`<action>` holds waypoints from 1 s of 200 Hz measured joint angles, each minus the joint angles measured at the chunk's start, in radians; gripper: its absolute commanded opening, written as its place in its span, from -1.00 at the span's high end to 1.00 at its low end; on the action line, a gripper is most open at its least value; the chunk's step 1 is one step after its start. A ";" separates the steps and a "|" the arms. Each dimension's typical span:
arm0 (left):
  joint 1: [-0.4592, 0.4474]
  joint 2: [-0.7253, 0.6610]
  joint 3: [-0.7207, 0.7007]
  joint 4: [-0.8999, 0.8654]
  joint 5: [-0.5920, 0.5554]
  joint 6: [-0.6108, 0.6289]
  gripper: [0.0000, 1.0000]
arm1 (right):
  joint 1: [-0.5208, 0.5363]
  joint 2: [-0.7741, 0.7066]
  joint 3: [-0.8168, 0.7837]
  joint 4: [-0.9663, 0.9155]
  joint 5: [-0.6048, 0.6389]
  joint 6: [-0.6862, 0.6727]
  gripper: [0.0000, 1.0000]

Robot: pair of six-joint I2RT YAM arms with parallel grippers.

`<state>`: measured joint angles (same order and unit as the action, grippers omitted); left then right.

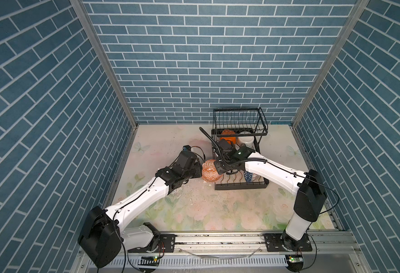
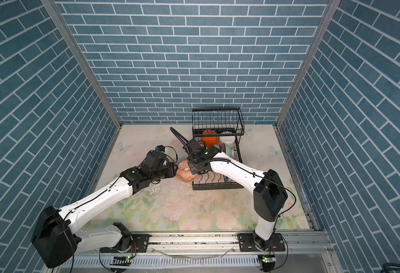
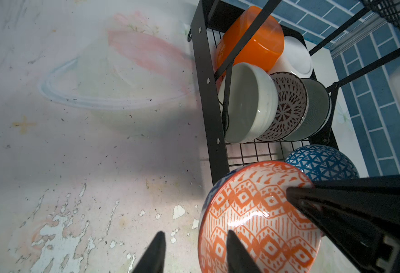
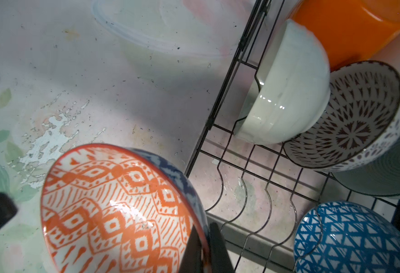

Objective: Load bowls into a dish rack
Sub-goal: Place the bowl in the dish rack.

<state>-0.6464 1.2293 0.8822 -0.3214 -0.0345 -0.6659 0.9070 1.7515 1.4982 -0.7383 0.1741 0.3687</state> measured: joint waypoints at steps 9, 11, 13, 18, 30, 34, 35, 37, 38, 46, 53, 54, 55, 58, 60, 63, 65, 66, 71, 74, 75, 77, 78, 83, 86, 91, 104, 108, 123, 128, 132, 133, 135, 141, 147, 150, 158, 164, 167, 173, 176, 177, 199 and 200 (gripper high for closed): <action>0.000 -0.007 -0.004 0.000 -0.003 0.006 -0.40 | 0.000 0.000 0.000 -0.006 0.006 0.000 1.00; 0.000 -0.008 -0.005 0.001 -0.006 0.000 -0.44 | 0.000 0.000 0.000 -0.007 0.008 0.000 1.00; 0.000 -0.010 -0.006 0.001 -0.006 -0.003 -0.46 | 0.000 0.000 0.000 -0.008 0.010 0.000 1.00; 0.000 -0.013 -0.008 0.001 -0.008 0.001 -0.55 | 0.000 0.000 0.000 -0.012 0.016 -0.001 1.00; 0.000 -0.021 -0.014 0.000 -0.013 0.006 -0.70 | 0.000 -0.001 0.000 -0.020 0.030 -0.001 1.00; 0.000 -0.024 -0.016 0.000 -0.014 0.004 -0.89 | 0.000 -0.002 0.000 -0.021 0.035 -0.001 1.00; 0.000 -0.024 -0.016 0.000 -0.014 0.007 -0.93 | 0.000 -0.002 0.000 -0.022 0.035 -0.001 1.00; 0.000 -0.026 -0.018 0.001 -0.016 0.005 -0.97 | 0.000 -0.003 0.000 -0.023 0.039 -0.001 1.00; 0.000 -0.027 -0.018 0.001 -0.016 0.003 -0.98 | 0.000 -0.003 0.000 -0.024 0.041 -0.001 1.00; 0.000 -0.033 -0.021 0.000 -0.020 0.003 -0.99 | 0.000 -0.006 0.000 -0.030 0.052 -0.002 1.00; 0.000 -0.039 -0.023 0.000 -0.024 0.007 -0.99 | 0.000 -0.010 0.000 -0.038 0.065 -0.003 1.00; 0.000 -0.040 -0.024 0.000 -0.024 0.006 -0.99 | 0.000 -0.011 0.000 -0.039 0.066 -0.003 1.00; 0.000 -0.041 -0.024 0.000 -0.025 0.006 -0.99 | 0.000 -0.011 0.000 -0.040 0.068 -0.003 1.00; 0.000 -0.043 -0.025 0.000 -0.026 0.008 -0.99 | 0.000 -0.014 0.000 -0.046 0.075 -0.003 1.00; 0.000 -0.045 -0.025 -0.001 -0.027 0.008 -0.99 | 0.000 -0.014 0.000 -0.048 0.078 -0.004 1.00; 0.000 -0.048 -0.026 -0.001 -0.029 0.008 -0.99 | 0.000 -0.017 0.000 -0.053 0.084 -0.005 1.00; 0.000 -0.050 -0.027 -0.001 -0.031 0.008 -0.99 | 0.000 -0.018 0.000 -0.056 0.088 -0.006 1.00; 0.000 -0.050 -0.027 -0.001 -0.031 0.009 -0.99 | 0.000 -0.019 0.000 -0.057 0.090 -0.008 1.00; 0.000 -0.055 -0.029 -0.001 -0.034 0.010 -0.99 | 0.000 -0.023 0.000 -0.063 0.100 -0.008 1.00; 0.000 -0.058 -0.030 -0.002 -0.035 0.010 -0.99 | 0.000 -0.025 0.000 -0.068 0.107 -0.009 1.00; 0.000 -0.059 -0.030 -0.002 -0.036 0.010 -0.99 | 0.000 -0.026 0.000 -0.068 0.109 -0.009 1.00; 0.000 -0.060 -0.030 -0.002 -0.037 0.011 -0.99 | 0.000 -0.027 0.000 -0.071 0.113 -0.010 1.00; 0.000 -0.061 -0.030 -0.003 -0.038 0.011 -0.99 | 0.000 -0.028 0.000 -0.071 0.115 -0.010 1.00; 0.000 -0.065 -0.030 -0.005 -0.042 0.012 -0.99 | 0.000 -0.032 0.000 -0.077 0.126 -0.010 1.00; 0.000 -0.068 -0.031 -0.006 -0.044 0.012 -0.99 | 0.000 -0.035 0.000 -0.082 0.133 -0.011 1.00; 0.000 -0.071 -0.031 -0.006 -0.049 0.013 -0.99 | 0.000 -0.040 0.000 -0.088 0.145 -0.011 1.00; 0.000 -0.084 -0.031 -0.010 -0.061 0.016 -0.99 | 0.000 -0.051 0.000 -0.106 0.177 -0.012 1.00; 0.000 -0.089 -0.033 -0.009 -0.064 0.016 -0.99 | 0.000 -0.056 0.000 -0.111 0.186 -0.012 1.00; 0.000 -0.108 -0.046 -0.010 -0.077 0.016 -0.99 | 0.000 -0.068 0.000 -0.127 0.227 -0.020 1.00; 0.000 -0.113 -0.050 -0.011 -0.081 0.016 -0.99 | 0.000 -0.072 0.000 -0.132 0.242 -0.024 1.00; 0.000 -0.117 -0.054 -0.012 -0.084 0.016 -0.99 | 0.000 -0.074 0.000 -0.135 0.253 -0.028 1.00; 0.000 -0.118 -0.055 -0.012 -0.084 0.016 -0.99 | 0.000 -0.075 0.000 -0.137 0.258 -0.029 1.00; 0.000 -0.120 -0.057 -0.012 -0.085 0.016 -0.99 | 0.000 -0.075 0.000 -0.139 0.262 -0.029 1.00; 0.000 -0.124 -0.062 -0.014 -0.089 0.016 -0.99 | 0.000 -0.079 0.000 -0.146 0.283 -0.033 1.00; 0.000 -0.129 -0.066 -0.016 -0.093 0.016 -0.99 | 0.000 -0.080 0.000 -0.153 0.301 -0.036 1.00; 0.000 -0.130 -0.069 -0.017 -0.096 0.016 -0.99 | 0.000 -0.081 0.000 -0.156 0.312 -0.037 1.00; 0.000 -0.136 -0.074 -0.018 -0.101 0.016 -0.99 | 0.000 -0.082 0.000 -0.167 0.339 -0.039 1.00; 0.001 -0.140 -0.079 -0.019 -0.104 0.016 -0.99 | 0.000 -0.082 0.000 -0.174 0.360 -0.045 1.00; 0.001 -0.142 -0.080 -0.020 -0.105 0.016 -0.99 | 0.000 -0.082 0.000 -0.178 0.370 -0.048 1.00; 0.002 -0.145 -0.083 -0.022 -0.107 0.016 -0.99 | 0.000 -0.082 0.000 -0.187 0.393 -0.054 1.00; 0.003 -0.147 -0.085 -0.022 -0.108 0.016 -0.99 | 0.000 -0.082 0.000 -0.192 0.403 -0.055 1.00; 0.003 -0.148 -0.085 -0.022 -0.108 0.016 -0.99 | 0.000 -0.082 0.000 -0.193 0.406 -0.056 1.00; 0.007 -0.158 -0.096 -0.023 -0.116 0.016 -0.99 | 0.000 -0.080 0.000 -0.236 0.488 -0.064 1.00; 0.007 -0.159 -0.096 -0.023 -0.116 0.016 -0.99 | 0.000 -0.080 0.000 -0.237 0.490 -0.064 1.00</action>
<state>-0.6395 1.0706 0.7860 -0.3443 -0.1505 -0.6502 0.9073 1.6718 1.4982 -0.9752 0.6643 0.3046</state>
